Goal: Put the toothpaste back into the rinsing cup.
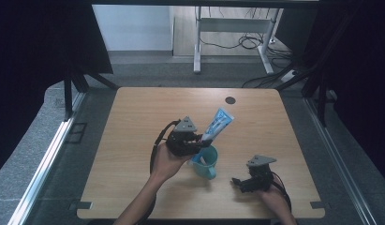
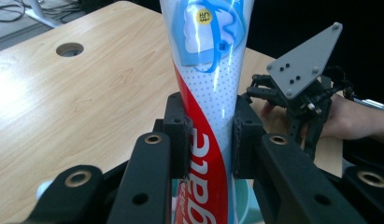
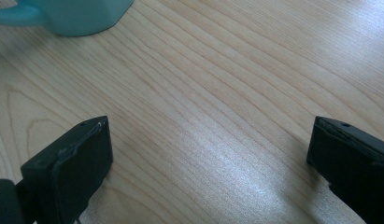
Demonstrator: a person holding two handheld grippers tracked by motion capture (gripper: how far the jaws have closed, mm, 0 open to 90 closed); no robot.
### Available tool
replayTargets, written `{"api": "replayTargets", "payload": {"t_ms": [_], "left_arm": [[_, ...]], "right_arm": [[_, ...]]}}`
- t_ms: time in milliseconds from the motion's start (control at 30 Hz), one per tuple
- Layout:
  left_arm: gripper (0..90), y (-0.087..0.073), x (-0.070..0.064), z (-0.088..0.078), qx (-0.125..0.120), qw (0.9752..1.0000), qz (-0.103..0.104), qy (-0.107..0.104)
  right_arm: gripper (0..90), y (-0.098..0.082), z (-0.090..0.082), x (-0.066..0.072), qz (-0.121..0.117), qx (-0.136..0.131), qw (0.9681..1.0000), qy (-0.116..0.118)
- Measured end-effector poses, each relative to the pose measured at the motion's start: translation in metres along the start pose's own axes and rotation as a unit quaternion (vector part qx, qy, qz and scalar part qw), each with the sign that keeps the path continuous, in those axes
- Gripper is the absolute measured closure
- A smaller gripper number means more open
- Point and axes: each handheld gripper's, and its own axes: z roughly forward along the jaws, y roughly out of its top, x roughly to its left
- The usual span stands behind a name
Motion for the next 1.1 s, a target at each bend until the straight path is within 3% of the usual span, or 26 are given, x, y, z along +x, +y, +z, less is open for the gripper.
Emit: {"api": "replayTargets", "payload": {"t_ms": [633, 1100], "left_arm": [[72.9, 0.010, -0.004, 0.019, -0.027, 0.9996, 0.009, 0.010], [72.9, -0.002, -0.005, 0.033, -0.032, 0.9992, 0.008, 0.023]], "right_arm": [[0.0, 0.000, 0.000, 0.000, -0.001, 0.000, 1.0000, -0.001], [0.0, 0.000, 0.000, 0.000, -0.002, -0.001, 1.0000, -0.001]]}}
